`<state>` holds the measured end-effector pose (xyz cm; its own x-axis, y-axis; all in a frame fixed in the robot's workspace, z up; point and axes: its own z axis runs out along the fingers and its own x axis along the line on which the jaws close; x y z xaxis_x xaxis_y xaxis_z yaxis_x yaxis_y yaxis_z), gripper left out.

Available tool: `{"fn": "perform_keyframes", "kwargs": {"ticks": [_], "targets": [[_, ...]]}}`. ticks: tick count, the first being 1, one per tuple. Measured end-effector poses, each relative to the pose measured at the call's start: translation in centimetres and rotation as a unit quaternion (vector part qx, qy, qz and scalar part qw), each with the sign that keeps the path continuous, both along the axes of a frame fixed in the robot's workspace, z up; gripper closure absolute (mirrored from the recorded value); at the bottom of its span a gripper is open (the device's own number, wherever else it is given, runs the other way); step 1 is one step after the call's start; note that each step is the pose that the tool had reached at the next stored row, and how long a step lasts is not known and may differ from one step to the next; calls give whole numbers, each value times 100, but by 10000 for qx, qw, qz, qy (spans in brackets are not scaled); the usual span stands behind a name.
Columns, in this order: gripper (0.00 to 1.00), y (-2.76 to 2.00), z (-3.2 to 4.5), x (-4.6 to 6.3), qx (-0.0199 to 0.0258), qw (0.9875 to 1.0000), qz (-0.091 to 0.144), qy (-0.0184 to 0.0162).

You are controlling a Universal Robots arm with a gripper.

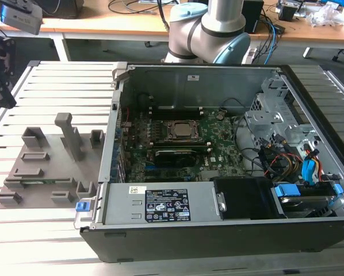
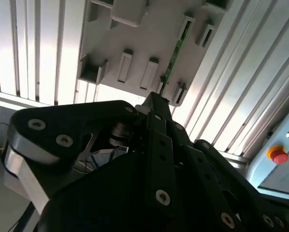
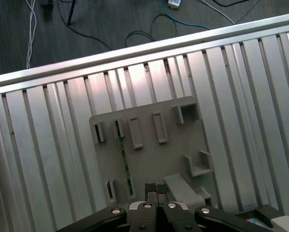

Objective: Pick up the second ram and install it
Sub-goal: 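Pick up the second ram and move it above second insertion slot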

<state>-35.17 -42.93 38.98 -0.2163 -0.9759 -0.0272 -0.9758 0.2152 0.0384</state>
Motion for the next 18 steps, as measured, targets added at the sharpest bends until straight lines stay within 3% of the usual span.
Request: {"fn": "perform_keyframes", "kwargs": {"ticks": [8, 16, 18], "targets": [[89, 0, 0, 0, 0, 9992, 391, 0], [89, 0, 1, 0, 0, 9960, 893, 0], [89, 0, 0, 0, 0, 9960, 893, 1]]}}
